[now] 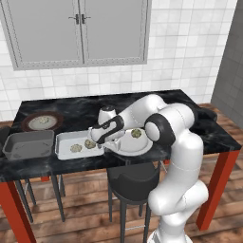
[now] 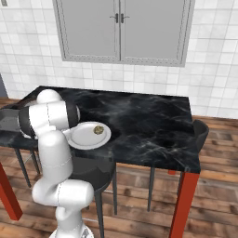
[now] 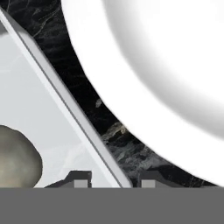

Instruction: Place two dumplings into each of the tupperware containers and then place the containers in the fridge.

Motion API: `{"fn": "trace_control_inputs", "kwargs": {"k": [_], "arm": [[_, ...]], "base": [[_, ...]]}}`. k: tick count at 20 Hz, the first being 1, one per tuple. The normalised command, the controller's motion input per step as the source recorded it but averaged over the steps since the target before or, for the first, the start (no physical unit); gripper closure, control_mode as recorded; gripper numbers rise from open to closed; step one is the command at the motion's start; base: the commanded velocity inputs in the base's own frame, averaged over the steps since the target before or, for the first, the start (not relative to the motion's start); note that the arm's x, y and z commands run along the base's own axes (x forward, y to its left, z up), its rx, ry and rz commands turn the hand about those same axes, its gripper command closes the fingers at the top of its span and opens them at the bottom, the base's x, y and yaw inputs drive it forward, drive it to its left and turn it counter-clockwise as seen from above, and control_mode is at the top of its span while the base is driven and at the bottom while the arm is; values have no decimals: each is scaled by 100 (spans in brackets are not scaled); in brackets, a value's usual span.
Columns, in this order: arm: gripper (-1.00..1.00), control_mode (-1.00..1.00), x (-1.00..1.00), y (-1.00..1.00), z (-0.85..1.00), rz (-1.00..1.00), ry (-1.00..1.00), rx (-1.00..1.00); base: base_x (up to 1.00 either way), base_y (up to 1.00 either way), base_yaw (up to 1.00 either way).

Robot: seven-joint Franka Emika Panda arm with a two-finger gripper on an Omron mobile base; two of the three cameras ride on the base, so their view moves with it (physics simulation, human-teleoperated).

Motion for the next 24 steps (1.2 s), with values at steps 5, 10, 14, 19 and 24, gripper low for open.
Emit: {"fn": "trace_control_inputs", "kwargs": {"k": [5,10,14,19,24], "arm": [[100,-100,0,2,1,0,0,0],[100,-100,-1,0,50,0,0,1],[100,-100,-1,-11,92,-3,0,1],[100,-100,-21,-28,100,-5,0,1],[100,-100,-64,-36,100,-7,0,0]], "base": [[0,0,0],[0,0,0],[0,0,0],[0,0,0],[0,0,0]]}}
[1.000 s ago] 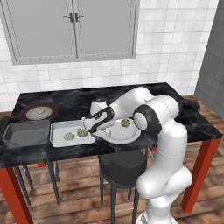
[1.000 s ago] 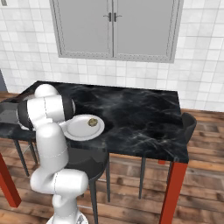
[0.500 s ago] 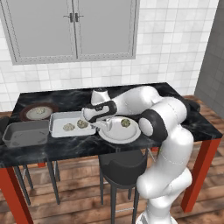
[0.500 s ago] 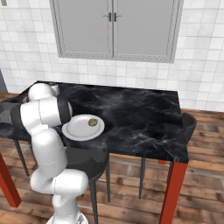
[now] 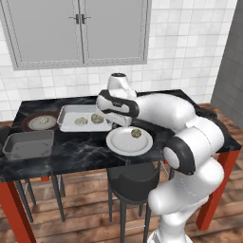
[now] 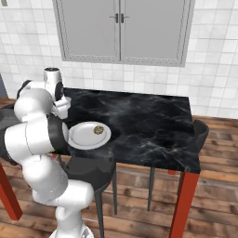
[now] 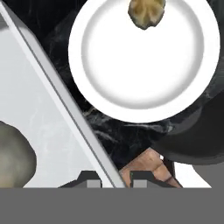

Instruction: Place two dumplings into each of the tupperware containers and then place the containers in the fridge.

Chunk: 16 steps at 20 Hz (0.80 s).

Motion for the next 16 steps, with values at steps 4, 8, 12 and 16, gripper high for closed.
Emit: {"fn": "trace_control_inputs", "kwargs": {"k": [4,8,12,16], "arm": [[100,-100,-91,-28,99,-6,0,0],[100,-100,-100,-62,84,-1,0,0],[100,-100,-66,-93,62,0,0,0],[100,-100,-72,-93,33,-2,0,0]], "base": [[0,0,0],[0,0,0],[0,0,0],[0,0,0]]}}
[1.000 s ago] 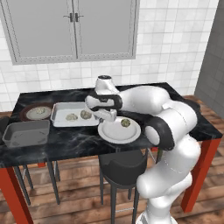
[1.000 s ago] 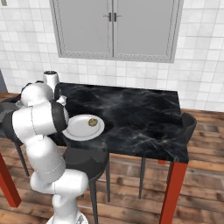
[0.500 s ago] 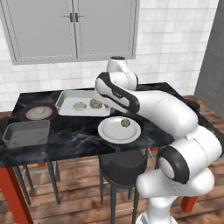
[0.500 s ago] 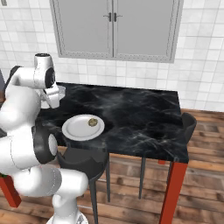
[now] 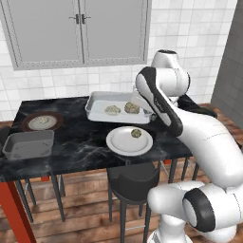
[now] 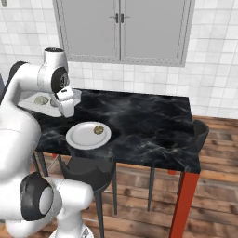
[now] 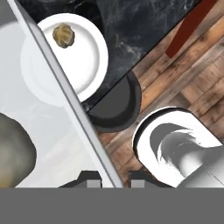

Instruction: Place two dumplings into each of the tupperware containers and then place the containers in the fridge.

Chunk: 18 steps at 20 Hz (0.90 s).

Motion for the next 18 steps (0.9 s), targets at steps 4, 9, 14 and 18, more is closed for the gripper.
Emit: {"fn": "trace_control_inputs", "kwargs": {"k": [4,9,14,18], "arm": [[100,-100,-93,-83,19,0,0,0],[100,-100,-67,-50,10,0,0,0],[100,-100,-10,-2,0,0,-18,0],[100,-100,0,0,1,0,-2,0]], "base": [[0,0,0],[0,0,0],[0,0,0],[0,0,0]]}}
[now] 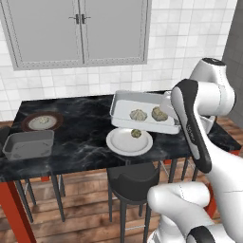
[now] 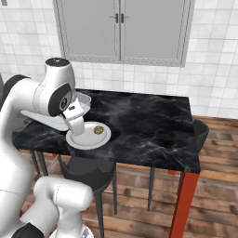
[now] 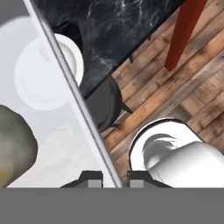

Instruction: Place two dumplings into each of the tupperware containers and then place the containers in the fridge.

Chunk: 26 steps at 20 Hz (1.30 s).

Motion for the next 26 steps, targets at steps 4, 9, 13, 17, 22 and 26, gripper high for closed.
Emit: {"fn": "trace_control_inputs", "kwargs": {"k": [4,9,13,17,22,26], "arm": [[100,-100,-1,11,4,0,0,-1],[100,-100,-17,17,0,0,-2,-2],[100,-100,-15,13,0,0,-1,-1],[100,-100,-7,17,0,0,0,-1],[100,100,0,0,0,0,0,0],[100,100,0,0,0,0,0,0]], "base": [[0,0,0],[0,0,0],[0,0,0],[0,0,0],[-49,7,5],[-100,51,38]]}}
